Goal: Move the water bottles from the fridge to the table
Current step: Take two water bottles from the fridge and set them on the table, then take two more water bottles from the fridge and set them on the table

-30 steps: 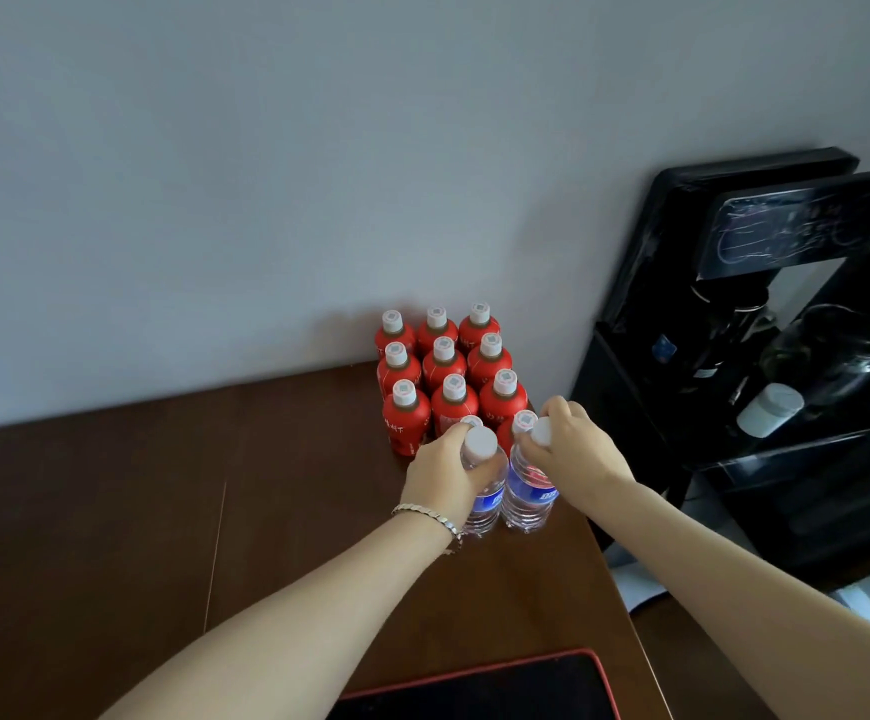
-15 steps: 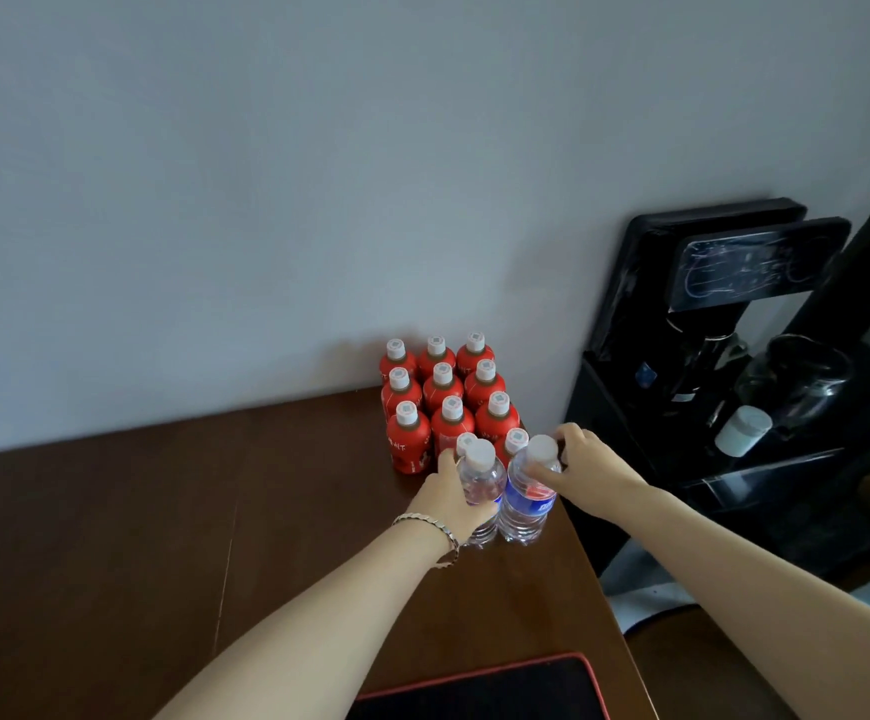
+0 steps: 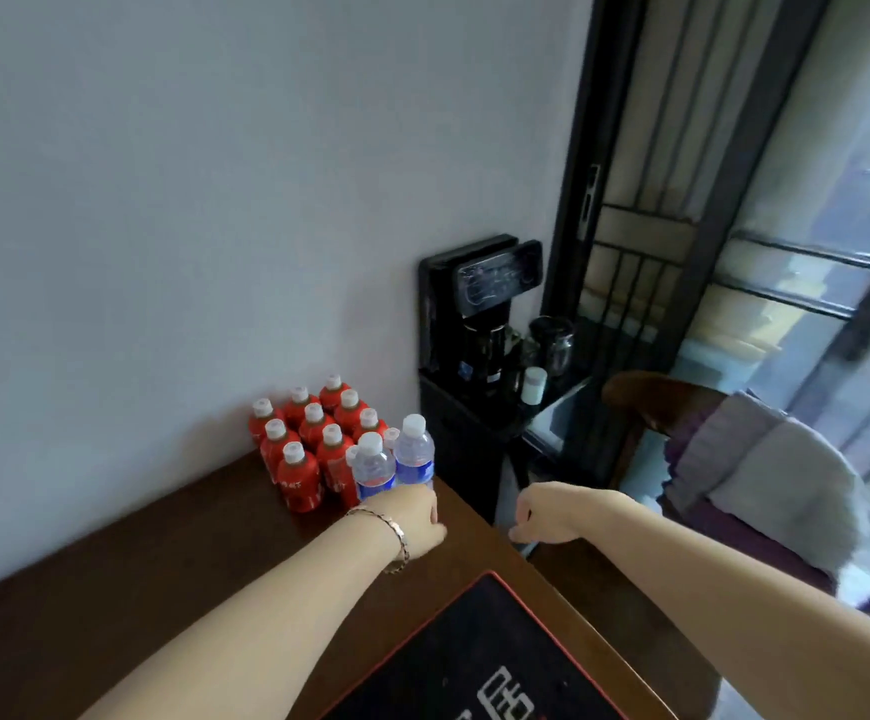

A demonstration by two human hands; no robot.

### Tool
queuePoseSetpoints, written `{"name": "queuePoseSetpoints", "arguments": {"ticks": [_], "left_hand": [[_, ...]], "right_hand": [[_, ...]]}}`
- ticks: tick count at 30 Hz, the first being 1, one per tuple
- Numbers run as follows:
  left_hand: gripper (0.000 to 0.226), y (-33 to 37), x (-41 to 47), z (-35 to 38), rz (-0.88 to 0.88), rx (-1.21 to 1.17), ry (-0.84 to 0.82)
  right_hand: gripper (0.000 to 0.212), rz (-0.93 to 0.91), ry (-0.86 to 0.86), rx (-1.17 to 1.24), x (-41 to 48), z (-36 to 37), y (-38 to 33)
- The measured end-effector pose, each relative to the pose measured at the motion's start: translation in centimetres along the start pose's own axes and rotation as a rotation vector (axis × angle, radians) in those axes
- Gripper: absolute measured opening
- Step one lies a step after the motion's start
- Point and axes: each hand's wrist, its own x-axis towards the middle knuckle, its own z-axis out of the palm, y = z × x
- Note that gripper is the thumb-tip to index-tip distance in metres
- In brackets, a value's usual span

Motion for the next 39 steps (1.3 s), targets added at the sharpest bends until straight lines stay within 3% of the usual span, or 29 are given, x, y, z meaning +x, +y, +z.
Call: {"name": "queuePoseSetpoints", "arguments": {"ticks": [2,6,14,22,28,34,39], "left_hand": [[0.021,3.5,-1.1,0.2,0.102,0.018,0.022],[0.031,12.7,-3.6,1.6,0.319,0.049,0.044],[0.03,37.7,-11.1,10.4,0.775,0.292,-0.12],[0.035,65.5,-27.9,25.0,1.203,0.465,-0.262],[0.035,83.4,-42.0,32.8,1.486,0.581,-0.292],[0.037,98.7,-51.7,38.5,1.745,0.581,-0.272],[0.033,110.9,-56.1,42.0,1.9,0.524,-0.277]], "right_hand": [[0.047,0.063,0.038,0.038,-4.1,1.3,2.1],[0.045,0.264,0.133,0.168,-13.4,4.5,7.9],[0.033,0.744,0.244,0.417,-37.0,16.9,22.3],[0.03,1.226,0.29,0.662,-65.9,31.9,33.5],[0.04,1.604,0.302,0.802,-85.4,39.2,38.4],[0.021,1.853,0.372,0.833,-100.1,44.1,44.3],[0.025,2.032,0.483,0.828,-108.8,45.9,49.6]]}}
